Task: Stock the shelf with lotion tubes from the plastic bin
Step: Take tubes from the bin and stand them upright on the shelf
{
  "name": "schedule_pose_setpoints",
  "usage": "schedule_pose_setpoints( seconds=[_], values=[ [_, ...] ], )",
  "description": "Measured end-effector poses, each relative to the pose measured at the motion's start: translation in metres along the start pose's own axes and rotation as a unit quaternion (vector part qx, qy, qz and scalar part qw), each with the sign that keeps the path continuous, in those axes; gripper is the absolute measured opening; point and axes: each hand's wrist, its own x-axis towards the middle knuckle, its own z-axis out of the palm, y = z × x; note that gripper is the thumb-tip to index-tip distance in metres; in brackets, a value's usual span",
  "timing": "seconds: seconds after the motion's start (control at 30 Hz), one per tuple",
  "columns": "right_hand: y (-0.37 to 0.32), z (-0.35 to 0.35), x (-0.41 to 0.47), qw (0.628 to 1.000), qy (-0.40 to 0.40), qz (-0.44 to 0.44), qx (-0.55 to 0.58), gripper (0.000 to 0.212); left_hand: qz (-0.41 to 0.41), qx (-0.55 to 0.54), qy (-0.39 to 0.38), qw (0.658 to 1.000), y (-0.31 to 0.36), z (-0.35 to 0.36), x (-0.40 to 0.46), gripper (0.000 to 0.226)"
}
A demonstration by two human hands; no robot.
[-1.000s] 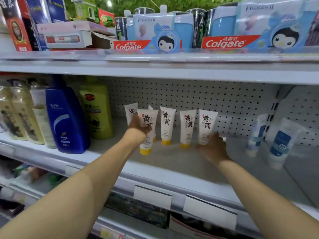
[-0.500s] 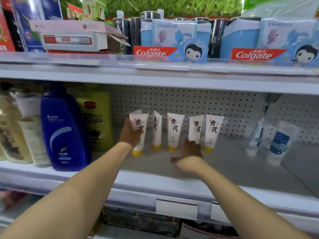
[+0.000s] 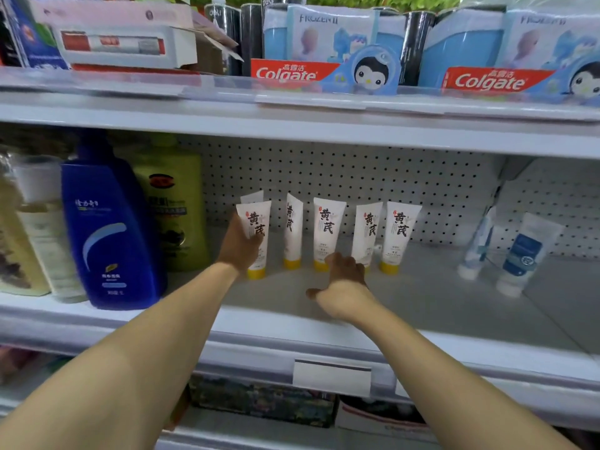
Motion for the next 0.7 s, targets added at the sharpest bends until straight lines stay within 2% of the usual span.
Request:
schedule_pose_setpoints(
  seconds=[0.17,0.33,0.4,0.5,0.6,0.7],
  values=[
    [0.004,0.001,-0.002,0.999,-0.013,-0.031,-0.005,0.071,-0.065,0.027,0.013,0.997,-0.001,-0.002,-0.007,0.056],
    [0.006,-0.006,-0.007,0.994,-0.039,-0.098,-0.016,0.075,-0.100,0.187,0.046,0.976,0.001,-0.017,-0.030,0.061],
    [0.003,-0.008,-0.010,0.989,-0.061,-0.132,-0.025,0.078,-0.114,0.197,0.035,0.973,0.000,-0.027,-0.044,0.062],
    [-0.005,-0.008,-0.017,0.979,-0.088,-0.183,-0.029,0.079,-0.113,0.257,0.039,0.959,-0.001,-0.046,-0.070,0.054],
    [-0.017,0.000,-0.025,0.966,-0.114,-0.228,-0.033,0.077,-0.088,0.309,0.073,0.944,-0.003,-0.069,-0.100,0.057],
    [-0.030,0.013,-0.036,0.951,-0.132,-0.273,-0.052,0.076,-0.104,0.353,0.088,0.926,-0.007,-0.094,-0.133,0.054]
  ],
)
